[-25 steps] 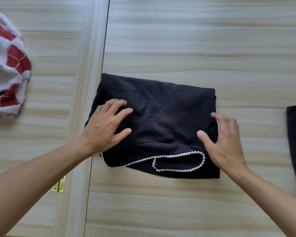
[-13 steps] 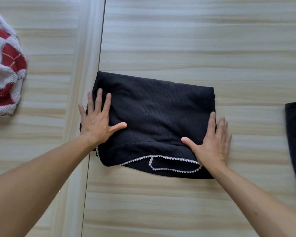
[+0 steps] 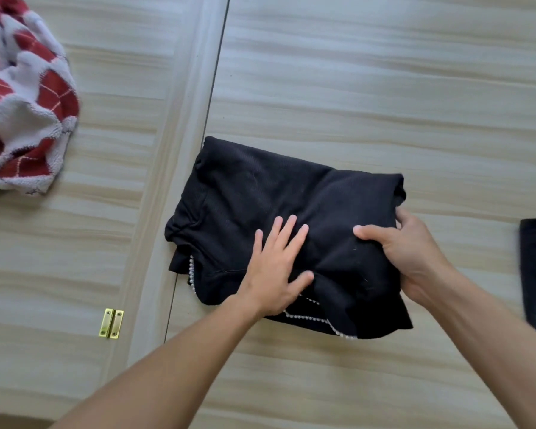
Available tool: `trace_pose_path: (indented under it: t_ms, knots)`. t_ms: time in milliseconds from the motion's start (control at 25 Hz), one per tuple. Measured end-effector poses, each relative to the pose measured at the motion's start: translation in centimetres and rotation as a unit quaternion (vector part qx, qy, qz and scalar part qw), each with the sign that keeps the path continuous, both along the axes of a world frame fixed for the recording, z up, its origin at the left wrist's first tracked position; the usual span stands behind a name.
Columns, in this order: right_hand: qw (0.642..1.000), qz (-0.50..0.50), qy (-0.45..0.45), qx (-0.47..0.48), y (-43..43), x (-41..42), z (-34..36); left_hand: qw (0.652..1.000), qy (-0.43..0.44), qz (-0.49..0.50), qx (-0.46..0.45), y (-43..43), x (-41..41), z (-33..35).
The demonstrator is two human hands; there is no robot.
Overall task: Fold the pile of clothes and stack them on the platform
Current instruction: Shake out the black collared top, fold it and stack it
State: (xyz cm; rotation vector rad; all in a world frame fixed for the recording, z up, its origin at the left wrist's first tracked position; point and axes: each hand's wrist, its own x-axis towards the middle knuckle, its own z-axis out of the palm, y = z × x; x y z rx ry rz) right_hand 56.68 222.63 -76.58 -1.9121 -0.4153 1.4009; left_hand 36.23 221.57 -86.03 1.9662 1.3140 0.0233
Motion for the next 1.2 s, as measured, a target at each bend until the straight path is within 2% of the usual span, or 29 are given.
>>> trace_pose_path:
  t_ms: [40, 80, 120, 160, 240, 280, 320, 360, 440, 520, 560, 640, 720, 800, 880, 960, 1040, 1200]
  knots:
    - [0.999, 0.023, 0.011, 0.033, 1.0, -1.3, 1.9, 0.974, -0.141, 0.135, -0.113, 0.9, -0.4, 1.8]
    - [0.997, 0.046, 0.020, 0.062, 2.0, -2.9, 3.6, 0.911, -0.251, 0.263, -0.193, 2.0, -1.0, 3.6]
    - [0.993, 0.075, 0.021, 0.089, 3.1, -4.7, 4.8, 0.849, -0.317, 0.354, -0.232, 3.1, -2.2, 5.1]
    - [0.988, 0.114, 0.018, 0.107, 4.2, -6.8, 5.6, 0.804, -0.351, 0.403, -0.260, 4.2, -3.5, 6.3]
    - [0.974, 0.199, 0.033, 0.106, 6.3, -11.0, 6.4, 0.742, -0.402, 0.451, -0.290, 6.3, -7.1, 7.5]
    - [0.966, 0.239, 0.040, 0.090, 7.0, -12.5, 6.4, 0.722, -0.418, 0.467, -0.294, 7.1, -8.8, 7.9]
    - [0.959, 0.272, 0.032, 0.075, 7.3, -13.7, 5.9, 0.718, -0.406, 0.481, -0.297, 7.7, -10.2, 7.9]
    - [0.953, 0.295, -0.002, 0.066, 7.4, -14.7, 4.9, 0.735, -0.364, 0.491, -0.294, 8.1, -11.6, 7.5]
    - [0.931, 0.330, -0.143, 0.055, 6.6, -14.8, 1.6, 0.814, -0.215, 0.472, -0.262, 8.7, -13.4, 6.1]
    - [0.895, 0.348, -0.277, 0.041, 4.7, -14.2, -2.1, 0.889, -0.070, 0.411, -0.190, 8.7, -14.2, 4.4]
    - [0.880, 0.353, -0.317, 0.022, 3.6, -13.8, -3.8, 0.914, -0.004, 0.381, -0.143, 8.8, -14.0, 3.9]
    - [0.868, 0.352, -0.350, -0.030, 1.5, -13.4, -6.6, 0.934, 0.080, 0.343, -0.060, 9.0, -13.1, 3.5]
    - [0.875, 0.321, -0.353, -0.079, 0.6, -13.7, -7.8, 0.932, 0.076, 0.350, -0.056, 9.2, -12.1, 3.3]
    - [0.896, 0.261, -0.346, -0.096, 0.7, -14.5, -8.0, 0.923, 0.059, 0.368, -0.096, 9.5, -11.5, 3.0]
    - [0.941, 0.174, -0.279, -0.081, 1.2, -15.2, -7.6, 0.917, 0.056, 0.373, -0.132, 9.6, -11.5, 3.0]
    - [0.978, 0.104, -0.176, -0.047, 1.4, -15.2, -6.6, 0.905, 0.010, 0.384, -0.181, 9.6, -11.6, 3.8]
    - [0.988, 0.102, -0.113, -0.018, 1.2, -14.3, -5.1, 0.900, -0.039, 0.377, -0.216, 9.1, -11.3, 5.2]
    - [0.990, 0.116, -0.073, 0.024, -0.3, -10.2, -1.1, 0.899, -0.145, 0.344, -0.231, 6.4, -7.9, 9.6]
